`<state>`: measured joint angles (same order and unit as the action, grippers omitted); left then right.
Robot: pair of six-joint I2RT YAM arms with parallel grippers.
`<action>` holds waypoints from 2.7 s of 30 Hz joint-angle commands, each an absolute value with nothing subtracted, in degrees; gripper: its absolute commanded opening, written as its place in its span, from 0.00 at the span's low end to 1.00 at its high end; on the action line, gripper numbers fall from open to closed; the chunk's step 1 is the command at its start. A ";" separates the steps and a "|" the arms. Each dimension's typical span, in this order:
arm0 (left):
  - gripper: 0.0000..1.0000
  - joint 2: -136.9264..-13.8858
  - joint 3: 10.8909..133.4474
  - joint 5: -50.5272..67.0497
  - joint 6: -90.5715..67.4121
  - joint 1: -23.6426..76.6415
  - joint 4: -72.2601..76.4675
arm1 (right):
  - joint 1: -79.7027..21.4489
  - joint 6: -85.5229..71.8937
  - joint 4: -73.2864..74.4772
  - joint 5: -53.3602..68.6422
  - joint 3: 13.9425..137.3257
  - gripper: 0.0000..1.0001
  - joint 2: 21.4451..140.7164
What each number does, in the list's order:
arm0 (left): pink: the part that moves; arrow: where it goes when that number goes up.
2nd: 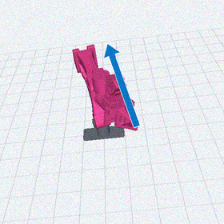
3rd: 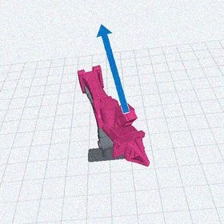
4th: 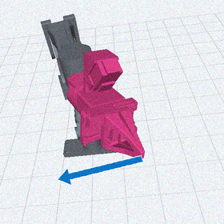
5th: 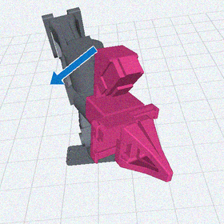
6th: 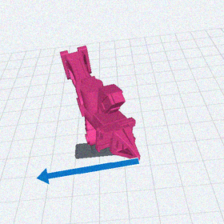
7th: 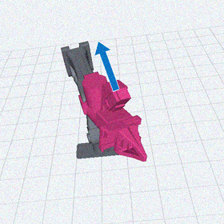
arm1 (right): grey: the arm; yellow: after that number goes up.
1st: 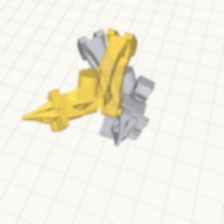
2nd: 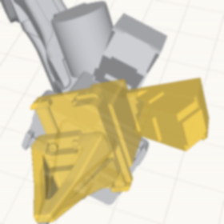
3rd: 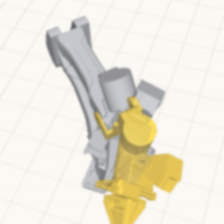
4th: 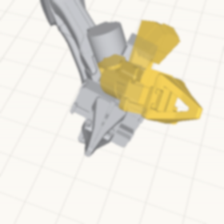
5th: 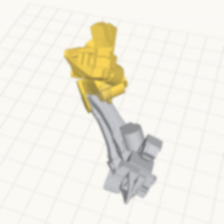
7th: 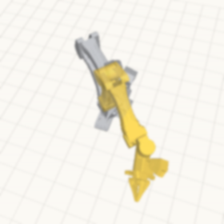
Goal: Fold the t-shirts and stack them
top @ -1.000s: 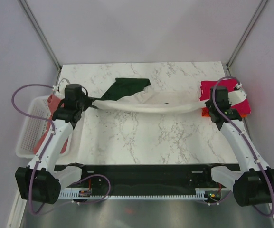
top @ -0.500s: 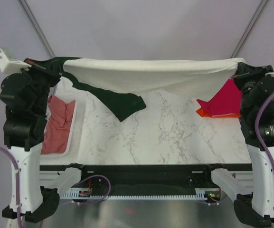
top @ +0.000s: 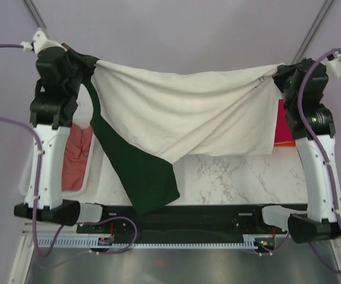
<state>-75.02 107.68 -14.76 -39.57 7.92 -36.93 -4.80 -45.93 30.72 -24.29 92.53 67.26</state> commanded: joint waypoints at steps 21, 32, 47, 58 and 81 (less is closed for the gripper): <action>0.02 -96.35 107.19 18.45 -45.26 -4.31 -6.44 | 7.56 -55.72 17.01 6.32 94.26 0.00 91.33; 0.02 -75.26 48.45 13.62 -47.46 -4.31 13.19 | 7.56 -51.60 7.29 2.99 56.11 0.00 82.89; 0.02 -45.98 23.65 9.41 -42.71 -4.31 -2.80 | 7.56 -47.55 15.09 -5.09 29.46 0.00 55.21; 0.08 -34.72 15.21 6.24 -48.07 -4.31 -15.20 | 7.56 -50.19 29.53 -11.16 25.32 0.51 42.81; 1.00 -52.36 45.85 11.43 -38.15 1.84 -17.06 | -4.74 -34.02 21.10 -11.86 52.28 0.70 65.38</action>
<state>-47.33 39.81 10.98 -41.08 -0.19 -19.42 -1.87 -36.93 24.49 -9.91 47.97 61.82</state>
